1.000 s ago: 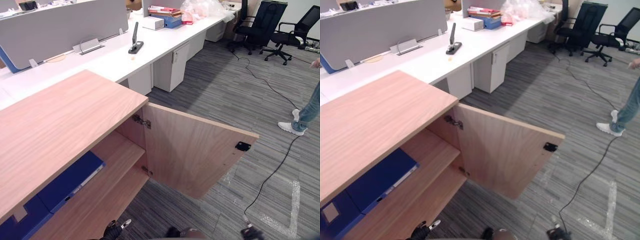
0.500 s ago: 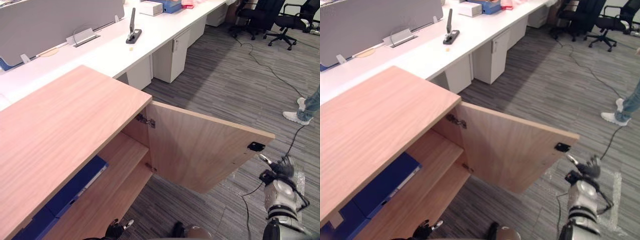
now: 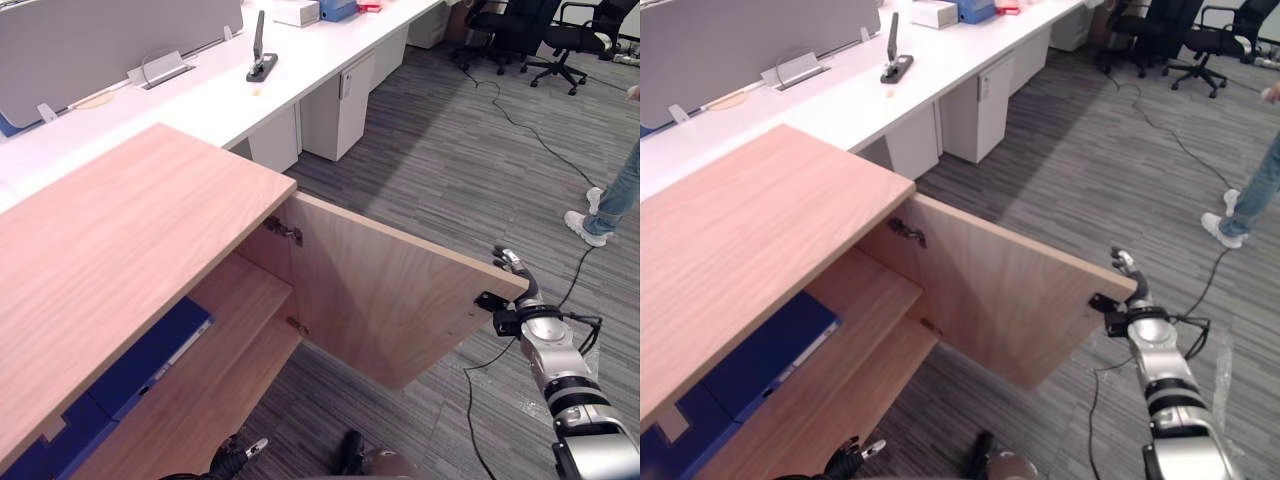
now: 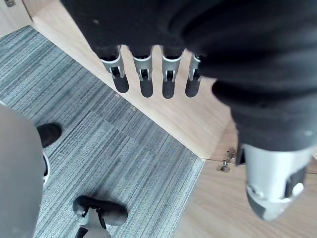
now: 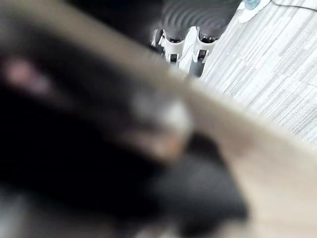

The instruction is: Walk over to the cabinet, pick up the folder, carry it to the office cabinet, place the folder inside the office cabinet, then close the office cabinet door

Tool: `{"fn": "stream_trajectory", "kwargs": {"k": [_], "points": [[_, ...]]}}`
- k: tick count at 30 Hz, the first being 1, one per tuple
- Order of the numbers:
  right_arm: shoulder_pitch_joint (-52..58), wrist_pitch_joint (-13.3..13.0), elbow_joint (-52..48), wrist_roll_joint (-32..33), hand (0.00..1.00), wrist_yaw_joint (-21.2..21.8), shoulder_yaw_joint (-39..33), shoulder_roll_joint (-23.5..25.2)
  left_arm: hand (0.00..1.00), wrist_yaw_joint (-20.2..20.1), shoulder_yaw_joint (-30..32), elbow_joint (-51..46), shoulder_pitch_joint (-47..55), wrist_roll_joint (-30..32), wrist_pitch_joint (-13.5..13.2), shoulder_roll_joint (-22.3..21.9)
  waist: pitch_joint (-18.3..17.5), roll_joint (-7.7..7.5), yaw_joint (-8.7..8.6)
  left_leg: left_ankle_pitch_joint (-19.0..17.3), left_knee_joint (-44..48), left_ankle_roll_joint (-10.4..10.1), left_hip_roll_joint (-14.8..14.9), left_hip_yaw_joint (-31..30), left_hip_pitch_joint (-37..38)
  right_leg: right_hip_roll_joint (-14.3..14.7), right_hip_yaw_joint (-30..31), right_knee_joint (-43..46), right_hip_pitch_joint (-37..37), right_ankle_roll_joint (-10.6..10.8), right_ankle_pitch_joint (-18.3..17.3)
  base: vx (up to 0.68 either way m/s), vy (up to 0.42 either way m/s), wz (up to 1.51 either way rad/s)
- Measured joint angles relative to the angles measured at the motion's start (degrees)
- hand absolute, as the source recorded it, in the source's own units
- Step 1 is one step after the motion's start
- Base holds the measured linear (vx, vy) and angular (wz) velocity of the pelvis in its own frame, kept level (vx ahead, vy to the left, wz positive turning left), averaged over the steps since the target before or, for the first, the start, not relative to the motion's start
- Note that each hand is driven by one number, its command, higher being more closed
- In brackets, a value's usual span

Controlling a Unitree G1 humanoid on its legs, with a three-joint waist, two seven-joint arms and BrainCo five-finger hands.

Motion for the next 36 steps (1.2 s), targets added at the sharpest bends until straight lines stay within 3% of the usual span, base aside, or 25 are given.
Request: {"fn": "stream_trajectory", "kwargs": {"k": [1,2,3,5,9,12,15,17,18,19,20,21,22,24,25,26,28,31,33,36], "points": [[-0.6,0.0,-0.03,-0.39,0.0,0.72,2.11,-0.11,0.0,0.02,0.44,0.02,-0.09,-0.25,0.0,0.21,0.12,-0.41,-0.04,-0.55,1.85,0.22,0.35,-0.48,-0.84,0.11,0.26,-0.17,-0.11,-0.07,-0.06,-0.1,-0.139,-0.39],[-2.65,0.01,-0.08,-1.64,0.0,2.5,7.98,-0.97,0.0,0.14,0.83,-0.12,-0.13,-1.1,-0.25,0.3,0.44,-0.66,0.45,-4.45,8.5,1.23,0.87,-8.56,-3.98,1.18,1.61,-1.11,-0.2,-0.05,-0.02,-0.08,-0.132,-0.58],[-4.44,0.0,-0.07,-1.95,0.0,3.76,11.51,-1.32,0.0,0.29,0.88,-0.5,-0.13,-1.72,-0.69,0.03,0.56,-0.33,1.32,-6.78,11.6,0.87,0.35,-15.1,-5.67,2.25,2.27,-2.02,-0.18,0.11,0.08,-0.06,-0.13,-0.78],[-6.02,-0.17,-0.56,-1.95,0.0,5.68,14.75,-0.41,0.0,0.52,0.84,-1.19,-0.28,-2.78,-1.35,-0.11,0.69,-0.28,3.01,-8.37,14.58,1.17,-0.46,-20.61,-6.95,3.49,2.71,-3.3,0.02,-0.12,2.01,-0.03,-0.059,-0.87],[-6.39,-0.6,-2.17,-2.03,0.0,8.38,18.58,1.96,0.0,0.48,0.66,-1.5,-0.51,-3.05,-2.08,-0.99,1.15,-0.42,3.14,-9.93,15.22,2.03,-0.89,-23.46,-8.88,4.04,2.78,-3.91,-1.9,0.51,2.66,-0.04,-0.079,-0.28],[-6.38,-0.43,-2.44,-4.69,0.0,9.91,22.65,3.59,0.0,0.23,1.13,-2.54,-0.56,-3.09,-2.41,-1.06,1.76,-1.23,4.15,-10.92,15.25,3.09,-3.22,-27.04,-9.43,3.42,3.15,-3.09,-2.9,0.56,2.78,-0.08,-0.045,-0.16],[-5.87,-0.46,-6.52,-8.03,0.0,11.92,26.24,3.82,0.0,-0.35,3.1,-3.0,-0.55,-3.04,-2.64,-1.25,2.67,-2.38,4.71,-10.81,16.45,3.57,-5.22,-26.87,-9.54,0.72,3.14,1.48,-4.7,1.32,3.28,-0.09,-0.001,-0.15],[-5.8,-0.51,-9.48,-11.36,0.0,13.41,27.82,3.73,0.0,-0.79,4.35,-3.63,-0.56,-3.12,-2.69,-1.15,3.07,-2.9,5.76,-10.36,17.03,4.63,-6.4,-26.78,-10.0,-0.69,0.97,2.02,-5.17,1.14,0.99,-0.1,-0.01,-0.32],[-5.9,-0.84,-12.36,-13.92,0.0,15.55,30.18,2.61,0.0,-0.98,5.82,-4.02,-0.57,-3.64,-2.85,-1.9,3.55,-1.33,6.92,-9.05,16.39,4.12,-4.6,-24.74,-10.09,-5.63,-2.49,14.49,-7.77,-0.36,-4.1,-0.07,-0.069,-0.13],[-5.48,-1.53,-13.42,-15.99,0.0,17.56,33.5,1.66,0.0,-1.1,7.27,-4.02,-0.56,-4.15,-2.78,-2.08,3.57,-2.0,6.97,-8.71,17.54,3.89,-4.41,-25.24,-10.13,-11.56,-0.96,26.98,-8.79,-1.97,-7.76,-0.05,-0.091,0.04],[-5.17,-1.73,-13.77,-16.84,0.0,18.58,34.92,1.42,0.0,-1.13,7.88,-3.98,-0.54,-4.27,-2.77,-1.95,3.48,-2.16,7.03,-8.75,18.34,3.87,-4.31,-25.89,-10.47,-14.26,-0.03,29.92,-8.06,-1.09,-8.92,0.0,-0.133,0.49],[-4.62,-2.09,-15.61,-18.89,0.0,20.51,37.03,0.83,0.0,-1.12,9.16,-4.07,-0.53,-4.42,-2.6,-1.45,3.26,-3.02,7.14,-9.47,20.69,3.06,-4.28,-27.51,-11.38,-19.24,2.21,29.52,-4.99,-0.43,-8.54,0.02,-0.185,0.43],[-4.67,-2.61,-18.09,-20.22,0.0,22.56,38.53,0.24,0.0,-1.14,10.58,-4.26,-0.69,-4.49,-2.11,-0.42,3.1,-3.68,7.64,-10.82,23.47,1.81,-3.52,-27.94,-13.91,-17.31,2.75,24.22,-2.85,4.52,-9.49,-0.02,-0.256,0.25],[-5.0,-3.34,-20.19,-20.65,0.0,24.62,41.3,-0.82,0.0,-1.34,13.0,-3.31,-0.2,-4.67,-1.73,-0.84,3.07,-3.67,9.07,-11.31,22.96,2.03,-2.75,-28.01,-15.29,-14.03,1.83,19.15,-1.96,4.4,-7.85,-0.08,-0.168,-0.23],[-4.88,-3.99,-21.41,-20.26,0.0,27.87,44.6,-1.89,0.0,-1.39,15.78,-1.94,1.34,-4.98,-1.47,-0.47,2.76,-4.08,10.18,-9.85,20.25,4.12,-3.41,-29.05,-14.27,-11.48,1.78,14.62,-0.46,4.52,-5.41,-0.06,-0.032,-0.31],[-4.51,-4.01,-22.3,-19.76,0.0,28.95,45.59,-2.51,0.0,-1.38,16.89,-1.87,2.28,-5.18,-1.3,-0.37,2.33,-4.7,10.2,-9.33,19.59,3.68,-3.21,-28.9,-14.31,-11.21,1.69,14.08,-0.45,4.64,-5.24,-0.06,-0.032,-0.16],[-3.93,-4.05,-23.87,-18.42,0.0,31.88,48.43,-4.81,0.0,-1.43,19.23,-1.15,4.43,-6.8,-1.04,-0.31,1.47,-6.53,10.63,-8.34,18.73,3.01,-3.33,-29.33,-14.38,-11.08,1.09,12.99,0.0,4.88,-4.75,-0.05,-0.012,0.17],[-3.33,-3.78,-23.57,-17.4,0.0,33.82,50.35,-5.55,0.0,-1.51,22.65,0.02,6.42,-9.14,-0.94,-0.63,-0.36,-8.6,13.3,-6.35,16.49,3.15,-4.01,-31.06,-14.57,-11.12,-0.36,10.65,1.09,5.39,-3.35,-0.04,0.034,0.3],[-4.55,-3.76,-19.23,-17.91,0.0,33.45,51.79,-2.24,0.0,-1.36,25.42,0.29,6.63,-10.41,-0.89,-1.25,-1.33,-9.43,16.2,-5.21,15.39,3.61,-5.48,-33.1,-15.01,-12.68,-1.57,11.1,1.14,5.61,-3.25,-0.04,0.049,0.43],[-5.66,-3.7,-10.71,-21.72,0.0,31.4,51.92,5.31,0.0,-1.21,28.29,0.67,6.56,-11.99,-0.88,-2.97,-1.84,-9.06,18.1,-3.84,14.91,4.14,-7.94,-37.69,-16.24,-16.21,-3.45,13.9,1.5,6.31,-3.09,-0.04,0.066,0.81]]}}
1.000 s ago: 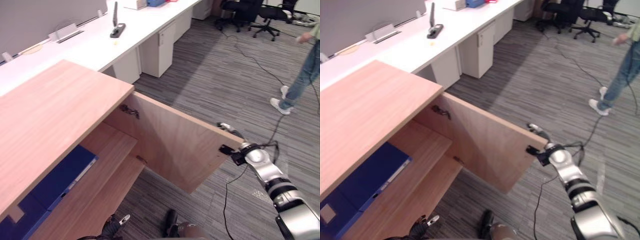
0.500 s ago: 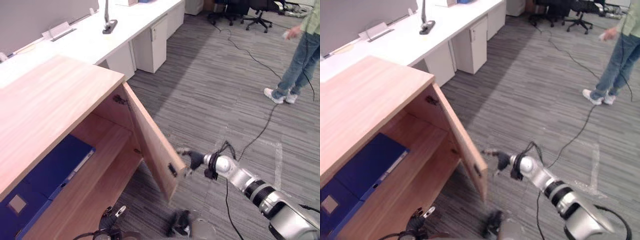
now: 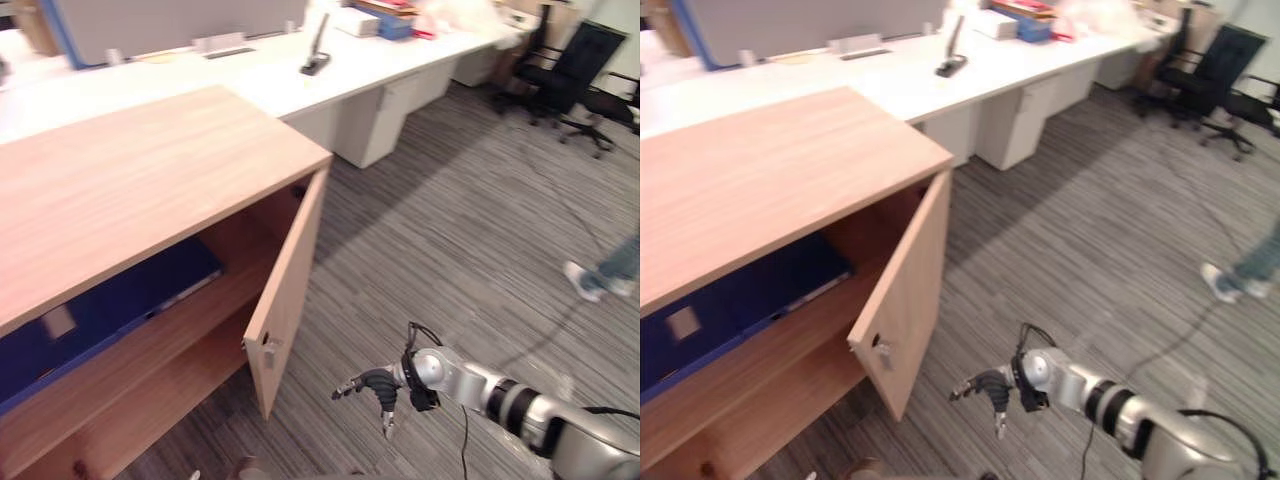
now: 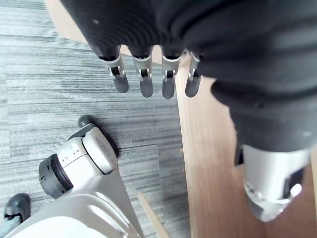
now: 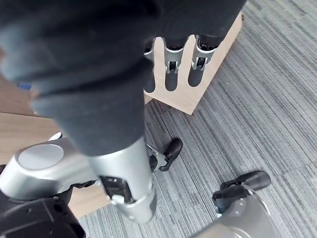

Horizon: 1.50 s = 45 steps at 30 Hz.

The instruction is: Walk over to the cabinet, pick up the folder, carry it to the office cabinet, place the folder inside the office cabinet, then close the office cabinet door

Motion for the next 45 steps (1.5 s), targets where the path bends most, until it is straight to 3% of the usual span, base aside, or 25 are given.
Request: {"fn": "stream_trajectory", "kwargs": {"k": [3,6,7,8,9,10,12,13,15,17,19,20,21,24,25,26,28,30,32,34,36,37,38,43,45], "points": [[0.14,0.22,6.32,-3.44,0.0,-3.66,-0.7,7.1,0.0,0.07,0.78,0.81,-0.05,-1.53,0.45,0.15,-0.08,0.18,1.01,0.63,1.17,0.53,-2.14,-7.8,-1.42,-3.25,2.17,5.82,0.8,0.2,0.18,-0.04,0.032,1.37],[1.29,0.55,10.76,-4.82,0.0,-7.04,-3.87,11.54,0.0,0.08,1.52,1.8,-0.04,-2.2,0.62,0.49,-0.28,0.32,2.24,1.38,2.11,0.36,-4.27,-15.3,-2.76,-3.41,7.27,8.15,1.43,0.05,0.16,0.04,-0.056,1.56],[3.33,0.71,13.6,-4.81,0.0,-8.96,-8.92,13.64,0.0,0.13,1.52,1.68,-0.27,-2.21,0.89,0.43,0.11,0.92,2.41,1.59,2.59,0.59,-5.43,-21.16,-3.7,-1.38,16.0,9.81,0.13,-1.17,-3.45,0.06,-0.105,1.71],[4.65,0.89,14.51,-4.92,0.0,-9.92,-11.11,14.32,0.0,0.3,1.5,1.6,-0.37,-2.24,0.89,0.47,0.01,1.14,2.2,1.68,2.94,0.46,-6.13,-24.06,-4.4,1.21,20.74,7.87,0.44,-0.58,-5.33,0.08,-0.214,2.23],[7.03,1.01,15.27,-4.98,0.0,-11.18,-14.6,14.86,0.0,0.56,1.04,1.58,-0.99,-2.24,0.89,0.67,0.2,1.51,1.38,1.72,3.51,0.26,-7.09,-28.97,-5.52,4.37,28.43,4.71,1.17,0.16,-7.49,0.04,-0.293,2.68],[11.25,1.55,16.66,-4.64,0.0,-13.13,-21.52,15.92,0.0,1.07,-0.83,1.56,-2.36,-1.6,0.95,1.3,0.83,2.25,-0.06,1.68,3.7,0.04,-9.06,-37.38,-6.61,8.55,38.89,0.91,1.95,2.99,-9.78,0.02,-0.333,2.78],[14.66,2.64,21.32,-4.3,0.0,-14.76,-30.34,18.34,0.0,1.27,-2.69,-0.25,-2.97,0.22,1.09,2.34,1.7,2.83,-1.87,1.54,3.55,-0.79,-10.86,-44.74,-6.66,9.27,42.26,-4.36,4.18,5.28,-10.66,-0.04,-0.402,2.54],[15.17,2.97,23.59,-3.74,0.0,-15.6,-33.24,19.02,0.0,1.38,-2.73,-1.05,-3.26,1.34,1.13,2.68,2.08,3.05,-2.17,1.55,3.33,-1.78,-10.82,-46.96,-6.33,9.09,40.87,-3.89,4.53,7.67,-10.77,-0.08,-0.435,2.34],[16.67,5.1,33.83,0.08,0.0,-20.22,-45.21,20.75,0.0,2.37,-2.7,-4.56,-3.11,3.28,1.51,2.24,1.32,5.7,-1.49,2.59,1.12,-3.45,-6.98,-52.06,-6.58,12.33,32.62,-2.91,5.98,3.69,-12.81,-0.12,-0.421,1.59],[20.77,6.3,34.53,2.6,0.0,-23.17,-48.3,20.54,0.0,3.67,-2.95,-8.03,-2.41,3.47,2.09,1.94,1.3,5.96,-2.39,2.68,5.71,-3.1,-8.65,-48.82,-8.42,12.44,26.1,-1.76,7.67,2.09,-14.24,-0.07,-0.364,1.64],[23.87,7.45,34.52,3.64,0.0,-24.77,-48.87,20.63,0.0,4.44,-5.86,-13.76,-2.69,5.22,2.17,1.4,2.19,5.55,-3.2,5.99,4.54,-5.59,-8.31,-45.53,-9.57,11.94,19.48,0.27,9.49,1.63,-16.06,0.01,-0.22,1.94],[24.86,7.8,34.44,4.21,0.0,-25.54,-50.25,21.6,0.0,4.8,-9.55,-18.06,-2.77,6.65,2.16,0.84,2.94,4.26,-3.36,9.37,2.91,-4.01,-7.84,-39.06,-10.95,10.7,15.7,0.23,10.4,1.27,-16.45,0.01,-0.139,1.65],[25.18,7.8,34.04,4.29,0.0,-26.37,-50.72,22.43,0.0,4.74,-12.96,-21.13,-2.79,8.27,2.16,-0.05,3.22,3.82,-3.58,11.33,2.01,-1.83,-6.08,-28.09,-12.81,10.35,12.08,-1.05,11.27,0.61,-15.96,0.0,-0.1,1.48],[25.25,7.7,33.97,4.39,0.0,-27.02,-52.87,24.05,0.0,3.75,-18.83,-24.0,-2.88,11.23,2.16,-0.31,3.34,3.91,-3.94,4.97,16.12,0.53,-0.94,-2.68,-18.52,10.55,6.93,-1.87,12.39,0.22,-15.73,0.07,-0.03,0.93],[25.4,7.71,34.1,4.41,0.0,-27.0,-53.92,24.64,0.0,3.2,-21.24,-24.26,-2.36,12.23,2.09,0.2,3.66,4.66,-4.31,2.98,18.09,1.02,1.03,5.18,-18.21,10.67,6.06,-1.84,13.39,0.22,-15.73,0.12,-0.003,0.7],[25.25,7.75,34.12,4.43,0.0,-27.02,-55.02,24.98,0.0,2.47,-22.29,-24.26,-2.39,12.3,2.07,0.37,4.2,4.84,-4.35,3.3,18.15,1.65,1.43,7.55,-18.46,10.79,6.03,-1.71,13.56,0.24,-15.74,0.08,0.013,0.63],[25.37,7.76,34.3,4.38,0.0,-27.01,-58.43,25.67,0.0,0.37,-26.13,-23.87,-2.11,12.13,2.06,1.1,4.65,4.56,-4.77,5.66,14.05,3.56,-0.21,8.64,-18.49,10.61,5.09,-4.46,13.7,0.99,-15.22,0.04,0.027,0.73],[25.38,7.78,34.48,4.35,0.0,-27.11,-61.96,25.86,0.0,-1.13,-29.47,-23.3,-2.72,13.51,1.98,1.91,4.7,4.63,-5.7,12.61,4.06,4.49,-3.46,8.36,-16.49,9.11,0.63,-9.05,15.45,1.59,-12.13,0.09,0.057,1.08],[26.03,7.85,34.62,4.59,0.0,-27.14,-63.31,26.61,0.0,-1.85,-29.96,-22.68,-2.99,13.06,2.02,2.48,5.12,4.12,-6.46,12.22,0.25,6.95,-3.16,14.01,-14.98,8.37,-3.06,-10.7,16.99,2.15,-11.04,0.03,0.052,0.94],[27.08,7.96,34.53,6.19,0.0,-27.19,-63.69,27.58,0.0,-2.12,-29.26,-21.88,-2.46,10.55,2.1,2.49,5.16,4.23,-7.13,15.03,-2.44,7.16,-4.15,14.0,-12.98,8.23,-6.53,-10.93,19.38,2.18,-10.99,0.02,0.012,0.89],[27.27,7.97,34.2,8.91,0.0,-27.16,-63.68,28.11,0.0,-2.1,-28.16,-21.83,-2.48,6.46,2.12,2.67,4.89,3.63,-7.53,22.15,-15.28,7.24,-7.02,10.33,-8.22,7.34,-7.07,-10.91,19.08,2.12,-11.01,0.06,0.045,0.74],[27.09,7.97,34.08,8.98,0.0,-27.16,-63.68,28.1,0.0,-2.08,-27.85,-21.84,-2.48,6.14,2.11,2.62,4.96,3.71,-7.56,22.91,-16.52,7.28,-7.09,10.01,-7.88,7.4,-7.16,-10.94,19.0,2.12,-11.01,0.05,0.052,0.55],[26.29,7.99,33.6,9.39,0.0,-27.16,-63.53,28.16,0.0,-1.93,-25.8,-21.83,-2.29,4.69,2.2,2.47,5.15,3.85,-7.92,24.75,-20.47,7.11,-7.31,9.05,-6.49,7.73,-7.51,-11.41,18.9,2.15,-11.03,0.01,0.04,0.31],[25.25,8.36,25.45,11.29,0.0,-26.6,-57.5,27.23,0.0,-0.26,-8.6,-25.93,-1.4,1.46,3.45,2.25,5.51,3.72,-8.18,24.24,-20.64,7.3,-7.33,9.7,-6.11,8.31,-5.62,-13.59,19.63,2.02,-11.48,-0.02,0.022,0.0],[26.81,9.04,17.45,11.3,0.0,-24.79,-51.5,25.7,0.0,1.76,5.16,-28.66,-1.93,-1.84,3.47,2.43,5.02,3.44,-8.45,23.91,-20.64,7.29,-7.08,11.3,-5.82,8.39,-3.61,-13.93,19.29,2.15,-11.57,-0.01,0.006,-0.27]]}}
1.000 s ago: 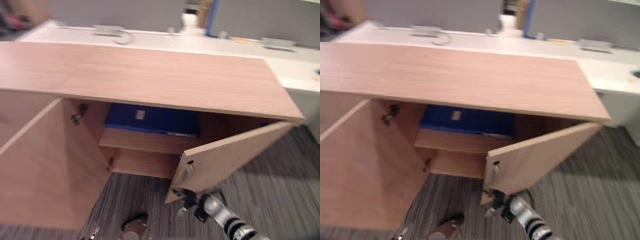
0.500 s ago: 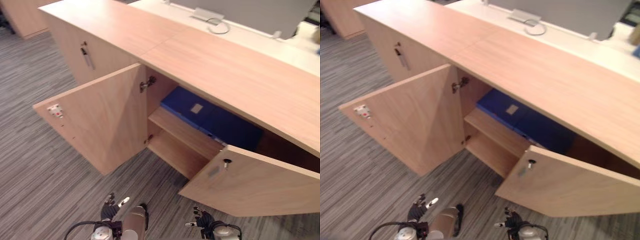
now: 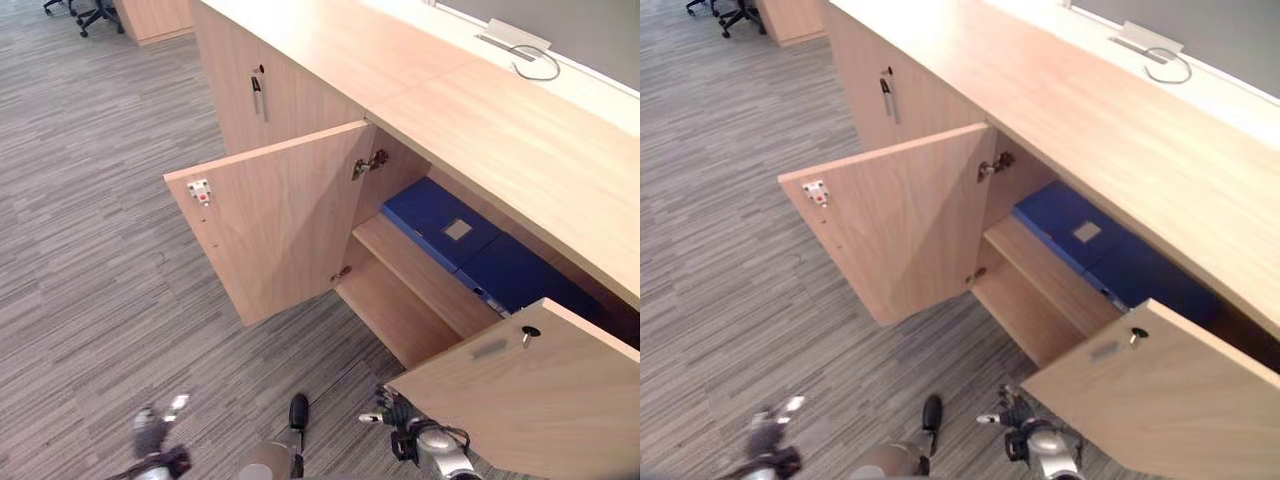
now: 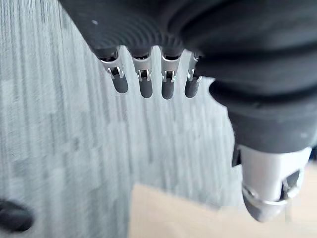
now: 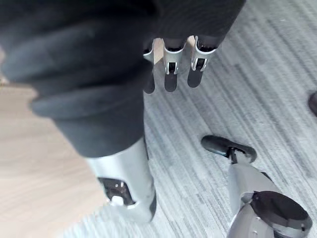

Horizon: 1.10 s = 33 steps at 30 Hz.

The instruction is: Walk over to the cabinet, pick up the folder, carry it to the office cabinet, place the folder inside the office cabinet, then close the office cabinet door

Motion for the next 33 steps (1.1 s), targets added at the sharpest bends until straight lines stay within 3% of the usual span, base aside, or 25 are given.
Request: {"fn": "stream_trajectory", "kwargs": {"k": [3,6,8,10,11,13,15,18,24,26,27,29,33], "points": [[2.91,0.97,-10.4,0.17,0.0,4.09,4.81,-2.61,0.0,3.44,11.72,-1.4,-0.67,-2.91,0.2,1.95,-1.04,-0.34,-0.05,-0.89,0.02,-0.12,0.35,3.02,0.28,-0.09,3.61,-0.57,-0.87,-0.33,0.2,0.03,0.0,-0.42],[6.34,1.77,-17.64,2.14,0.0,8.12,7.32,-5.94,0.0,4.43,15.34,-1.46,-1.0,-2.54,0.76,7.29,-2.24,-1.12,-0.16,-1.41,0.27,-0.33,0.32,4.86,0.77,-0.14,5.69,-1.4,-0.96,-0.58,0.47,0.07,-0.024,-0.34],[9.78,3.07,-23.32,4.96,0.0,12.02,8.63,-10.07,0.0,3.98,17.49,1.8,-3.89,-0.55,1.0,14.9,-3.4,-2.4,-0.46,-1.78,0.3,-0.57,0.35,5.5,0.84,-0.16,6.69,-1.76,-1.08,-0.11,1.04,0.11,-0.06,-0.19],[13.0,4.06,-26.99,8.54,0.0,15.11,8.53,-14.33,0.0,2.47,17.5,8.77,-7.94,2.98,1.08,26.46,-4.72,-4.09,-1.26,-2.01,0.32,-0.82,0.71,6.27,1.8,-0.16,8.21,-1.51,-0.79,-0.03,1.11,0.11,-0.091,-0.21],[13.76,4.14,-27.75,9.06,0.0,15.53,8.45,-15.35,0.0,2.11,17.25,9.78,-8.66,3.74,1.07,28.71,-5.14,-4.3,-1.66,-2.13,0.31,-0.98,0.79,6.32,1.91,-0.13,8.57,-1.4,-0.76,-0.03,1.11,0.07,-0.075,-0.17],[16.1,4.52,-31.22,10.84,0.0,16.92,8.31,-18.8,0.0,0.79,14.89,12.98,-11.27,7.03,0.72,34.72,-5.92,-4.8,-2.27,-2.31,0.32,-1.23,1.46,6.8,2.33,0.05,8.84,-1.08,-0.76,-0.16,1.24,0.03,-0.056,-0.19],[18.82,4.56,-34.37,13.79,0.0,18.94,7.47,-22.73,0.0,-2.09,8.41,17.46,-14.64,10.64,0.25,40.95,-6.24,-4.5,-2.7,-2.59,0.31,-1.82,2.35,7.75,2.94,0.56,10.13,-0.76,-0.91,-0.38,1.38,0.0,-0.069,-0.31],[23.07,4.69,-34.87,16.06,0.0,20.96,4.22,-25.55,0.0,-6.53,1.79,23.37,-19.9,14.04,-0.77,45.2,-6.29,-3.93,-3.56,-2.41,0.27,-2.13,2.9,7.98,3.25,0.99,10.2,-0.9,-0.72,-0.37,1.39,-0.01,-0.054,-0.1],[28.67,4.87,-34.04,17.74,0.0,23.88,-2.16,-29.71,0.0,-11.47,-7.68,30.01,-23.28,18.29,-1.4,48.25,-6.26,-3.23,-5.31,-2.22,0.0,-2.58,4.47,9.62,3.68,2.05,12.03,-0.89,-1.27,-0.8,2.17,-0.03,-0.025,-0.17],[24.62,4.13,-23.78,17.69,0.0,24.52,-2.79,-28.8,0.0,-12.47,-14.42,30.39,-25.85,18.8,-1.42,48.34,-6.22,-3.23,-5.38,-2.14,-0.03,-2.78,5.05,10.06,3.66,2.47,12.44,-0.83,-1.51,-1.07,2.62,-0.06,-0.008,-0.19],[19.87,3.83,-14.23,15.89,0.0,22.68,-1.94,-26.78,0.0,-13.08,-18.75,30.37,-27.35,20.5,-1.43,48.34,-6.16,-3.15,-5.53,-2.15,-0.05,-3.0,5.38,10.44,3.65,2.65,12.68,-0.82,-1.74,-1.23,2.84,-0.07,-0.004,-0.16],[15.27,3.84,-7.28,12.33,0.0,20.07,-1.51,-22.65,0.0,-13.52,-24.47,30.27,-29.88,23.72,-1.49,48.33,-5.35,-2.55,-5.81,-2.35,-0.06,-2.71,5.94,10.77,3.59,3.12,13.12,-0.82,-1.99,-1.48,3.37,-0.1,0.0,-0.14],[11.94,3.02,-5.27,8.69,0.0,16.73,-1.43,-15.66,0.0,-14.49,-30.55,30.27,-35.4,30.82,-1.45,49.44,-2.93,-2.4,-6.03,-2.34,-0.06,-2.77,6.81,11.16,3.58,3.93,13.64,-0.95,-2.31,-1.92,4.15,-0.1,-0.002,-0.11]]}}
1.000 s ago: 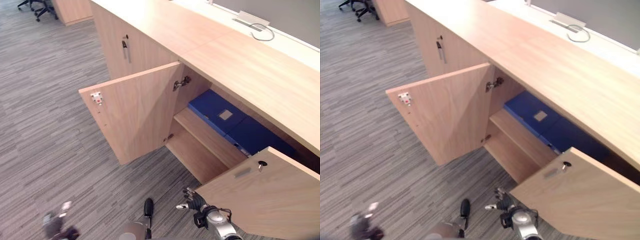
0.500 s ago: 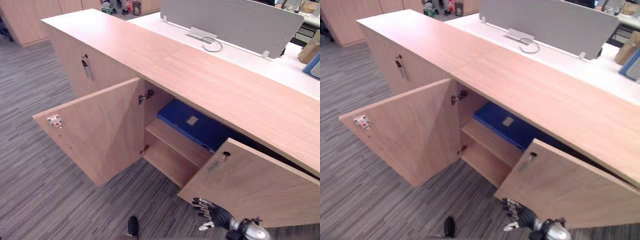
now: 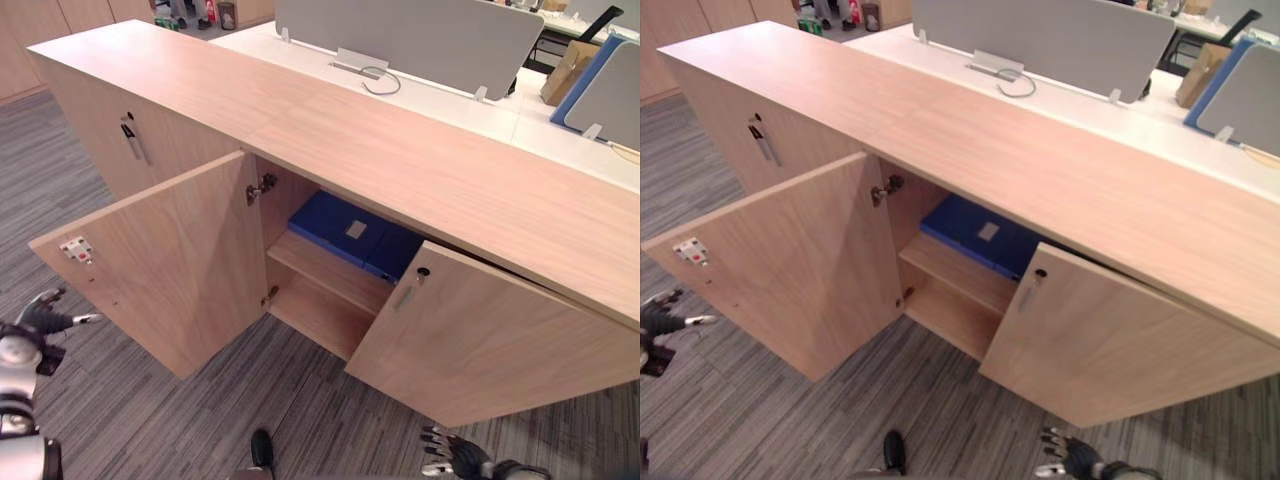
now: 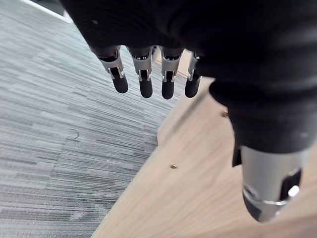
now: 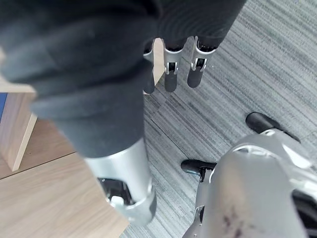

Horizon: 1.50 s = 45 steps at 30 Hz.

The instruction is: Walk over to the cabinet, pick up the folder, carry it to the office cabinet, place the folder inside the office cabinet, then close the office cabinet door

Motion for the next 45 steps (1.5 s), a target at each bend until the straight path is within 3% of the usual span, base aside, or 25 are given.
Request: {"fn": "stream_trajectory", "kwargs": {"k": [6,13,22,32,37,39,43,45], "points": [[-1.84,-0.37,3.84,0.3,0.0,-2.89,-2.02,1.4,0.0,0.72,-5.23,-0.07,-3.45,1.03,0.11,2.41,1.5,-1.64,1.14,0.0,0.02,0.0,0.81,1.9,-0.01,0.64,1.24,-1.88,-0.18,-0.25,1.01,-0.06,0.001,-0.12],[-3.16,-0.95,8.37,0.63,0.0,-3.75,-4.3,4.47,0.0,1.52,-8.16,-0.07,-6.99,0.12,0.53,2.28,1.98,-3.72,2.75,0.2,0.06,0.26,0.28,2.79,-0.17,0.25,1.15,-3.71,0.32,-0.42,0.92,0.0,0.002,0.0],[-11.64,-1.03,15.64,0.65,0.0,-5.38,-8.82,4.99,0.0,3.47,-14.08,0.0,-10.54,-5.41,2.21,-4.88,2.12,-4.54,3.17,-0.71,0.04,2.58,-3.27,-0.53,0.02,-2.07,-1.23,-2.82,2.22,3.1,2.78,0.06,0.016,0.26],[-21.78,-1.38,19.67,2.28,0.0,-7.05,-11.93,3.33,0.0,4.49,-21.87,-5.22,-12.35,-6.99,1.84,-14.73,3.12,-2.6,3.81,-1.81,0.02,3.91,-5.42,-3.61,1.85,-4.98,-1.62,4.09,2.09,3.09,3.13,0.01,0.071,0.2],[-22.87,-1.32,22.0,2.22,0.0,-7.11,-14.46,1.07,0.0,4.99,-25.94,-7.28,-11.1,-7.0,1.8,-19.25,2.46,-0.01,4.24,-1.8,0.03,3.91,-7.12,-3.93,1.25,-6.87,-4.27,4.81,2.16,3.43,2.04,-0.04,0.053,0.18],[-23.17,-1.04,23.72,2.11,0.0,-7.11,-17.75,0.8,0.0,4.98,-27.89,-11.55,-8.56,-7.01,1.57,-20.92,2.19,0.55,4.31,-1.77,0.03,3.88,-8.33,-4.29,0.8,-7.93,-6.03,4.68,2.46,3.94,0.66,-0.04,0.039,0.23],[-23.17,-0.93,24.34,2.12,0.0,-7.08,-17.77,0.18,0.0,4.78,-32.55,-17.8,-5.52,-9.26,0.82,-24.06,1.86,1.13,4.34,-1.74,0.04,3.85,-9.37,-5.09,-0.13,-8.33,-7.62,3.72,2.9,3.7,-0.79,-0.06,0.023,0.3],[-22.97,-0.88,24.36,2.02,0.0,-6.8,-18.9,0.2,0.0,3.19,-37.96,-22.84,-3.37,-11.34,-0.64,-25.72,1.62,1.55,4.17,-1.73,0.06,3.84,-9.84,-5.19,-0.92,-8.58,-8.54,3.48,2.76,4.43,-1.77,-0.1,0.018,0.24]]}}
